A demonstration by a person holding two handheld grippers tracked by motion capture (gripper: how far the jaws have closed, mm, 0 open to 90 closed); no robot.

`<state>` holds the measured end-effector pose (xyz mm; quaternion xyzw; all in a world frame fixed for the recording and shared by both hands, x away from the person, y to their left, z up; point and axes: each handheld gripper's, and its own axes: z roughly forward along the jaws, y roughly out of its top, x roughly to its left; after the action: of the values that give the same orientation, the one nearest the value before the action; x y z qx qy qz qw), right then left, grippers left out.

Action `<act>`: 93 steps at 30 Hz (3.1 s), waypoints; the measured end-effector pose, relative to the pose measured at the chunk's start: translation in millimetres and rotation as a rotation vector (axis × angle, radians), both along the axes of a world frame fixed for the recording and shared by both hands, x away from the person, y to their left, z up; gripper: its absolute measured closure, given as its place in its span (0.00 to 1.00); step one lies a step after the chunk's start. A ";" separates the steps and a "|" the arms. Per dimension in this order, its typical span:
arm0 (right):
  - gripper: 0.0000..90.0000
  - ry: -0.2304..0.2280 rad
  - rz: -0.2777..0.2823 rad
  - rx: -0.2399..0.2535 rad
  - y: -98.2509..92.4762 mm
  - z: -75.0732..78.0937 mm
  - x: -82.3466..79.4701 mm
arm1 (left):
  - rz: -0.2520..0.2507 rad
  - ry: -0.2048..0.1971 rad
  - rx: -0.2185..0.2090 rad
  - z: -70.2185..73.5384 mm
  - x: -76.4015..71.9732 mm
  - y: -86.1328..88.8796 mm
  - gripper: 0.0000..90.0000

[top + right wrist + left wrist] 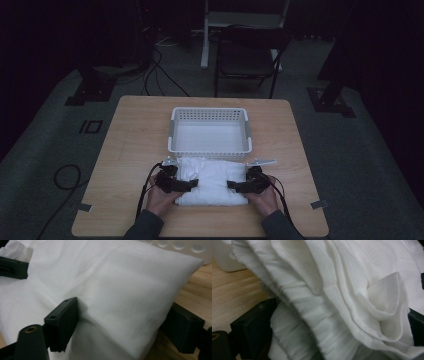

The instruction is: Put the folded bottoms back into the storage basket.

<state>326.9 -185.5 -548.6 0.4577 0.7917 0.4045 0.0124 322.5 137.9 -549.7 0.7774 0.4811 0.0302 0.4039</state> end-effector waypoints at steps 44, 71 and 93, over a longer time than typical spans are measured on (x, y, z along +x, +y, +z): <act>0.79 -0.121 0.029 0.055 2.5 13.8 -17.5 | -0.034 -0.062 -0.017 20.6 -19.2 -5.5 0.59; 0.79 -0.251 0.033 0.088 -1.4 44.9 -39.1 | -0.016 -0.186 -0.033 60.8 -44.2 -5.9 0.59; 0.79 -0.360 0.061 0.071 -1.0 80.8 -50.2 | -0.010 -0.261 -0.057 92.4 -58.5 -3.6 0.59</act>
<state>276.7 -186.5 -467.8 0.3538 0.7753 0.5079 0.1256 264.0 134.3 -457.4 0.7573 0.4215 0.1153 0.4853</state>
